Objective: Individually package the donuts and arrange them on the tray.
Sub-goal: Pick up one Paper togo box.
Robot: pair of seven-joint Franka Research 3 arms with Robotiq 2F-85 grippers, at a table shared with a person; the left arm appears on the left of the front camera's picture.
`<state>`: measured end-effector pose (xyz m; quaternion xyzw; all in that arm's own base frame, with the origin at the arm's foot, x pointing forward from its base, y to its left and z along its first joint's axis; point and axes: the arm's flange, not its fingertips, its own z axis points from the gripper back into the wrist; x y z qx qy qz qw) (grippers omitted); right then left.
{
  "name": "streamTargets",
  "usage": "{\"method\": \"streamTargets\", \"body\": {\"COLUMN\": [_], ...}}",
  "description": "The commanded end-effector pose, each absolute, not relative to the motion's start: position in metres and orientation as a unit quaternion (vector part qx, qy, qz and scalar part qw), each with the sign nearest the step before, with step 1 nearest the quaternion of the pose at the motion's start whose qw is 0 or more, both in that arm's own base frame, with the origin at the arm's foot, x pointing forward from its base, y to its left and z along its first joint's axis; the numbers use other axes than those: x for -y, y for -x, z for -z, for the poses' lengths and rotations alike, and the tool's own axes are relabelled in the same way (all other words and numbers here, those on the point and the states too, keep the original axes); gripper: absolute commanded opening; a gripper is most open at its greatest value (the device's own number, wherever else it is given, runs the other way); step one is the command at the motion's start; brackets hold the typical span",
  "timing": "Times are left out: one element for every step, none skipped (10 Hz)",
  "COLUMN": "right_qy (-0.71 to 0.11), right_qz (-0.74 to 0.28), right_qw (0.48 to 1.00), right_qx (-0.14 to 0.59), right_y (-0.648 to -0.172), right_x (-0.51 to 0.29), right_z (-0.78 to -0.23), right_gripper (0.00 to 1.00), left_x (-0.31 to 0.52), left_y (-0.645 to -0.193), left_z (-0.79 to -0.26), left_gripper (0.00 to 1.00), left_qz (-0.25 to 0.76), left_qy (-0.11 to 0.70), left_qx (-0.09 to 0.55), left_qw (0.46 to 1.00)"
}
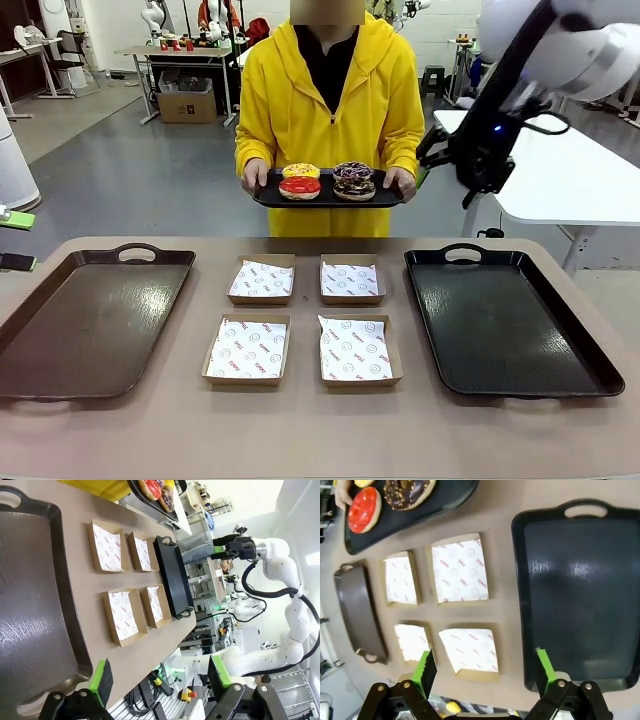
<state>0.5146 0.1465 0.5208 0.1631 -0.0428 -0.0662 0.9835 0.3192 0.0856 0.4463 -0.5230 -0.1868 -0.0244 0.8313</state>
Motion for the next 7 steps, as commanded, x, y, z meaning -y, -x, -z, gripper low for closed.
{"method": "streamTargets", "body": {"right_qy": [-0.129,-0.122,-0.117,-0.109,-0.107,-0.111,-0.128], "right_qz": [0.068,0.063,0.051,0.051,0.036,0.002,-0.034], "right_qw": [0.988,0.988,0.988,0.988,0.988,0.988,0.986], "right_qx": [0.053,0.065,0.090,0.099,0.106,0.107,0.104], "right_y": [-0.522,-0.524,-0.525,-0.525,-0.519,-0.510,-0.499], "right_x": [-0.173,-0.181,-0.184,-0.183,-0.181,-0.184,-0.186], "right_z": [-0.506,-0.488,-0.469,-0.454,-0.443,-0.439,-0.438], "right_gripper": [1.00,1.00,1.00,1.00,1.00,1.00,1.00], "left_x": [-0.087,-0.087,-0.087,-0.087,-0.087,-0.087,-0.087], "left_y": [-0.319,-0.319,-0.319,-0.319,-0.319,-0.319,-0.319], "left_z": [-0.447,-0.447,-0.447,-0.447,-0.447,-0.447,-0.447], "left_gripper": [1.00,1.00,1.00,1.00,1.00,1.00,1.00], "left_qz": [0.024,0.024,0.024,0.024,0.024,0.024,0.024], "left_qy": [0.525,0.525,0.525,0.525,0.525,0.525,0.525], "left_qx": [0.188,0.188,0.188,0.188,0.188,0.188,0.188], "left_qw": [0.829,0.829,0.829,0.829,0.829,0.829,0.829]}}
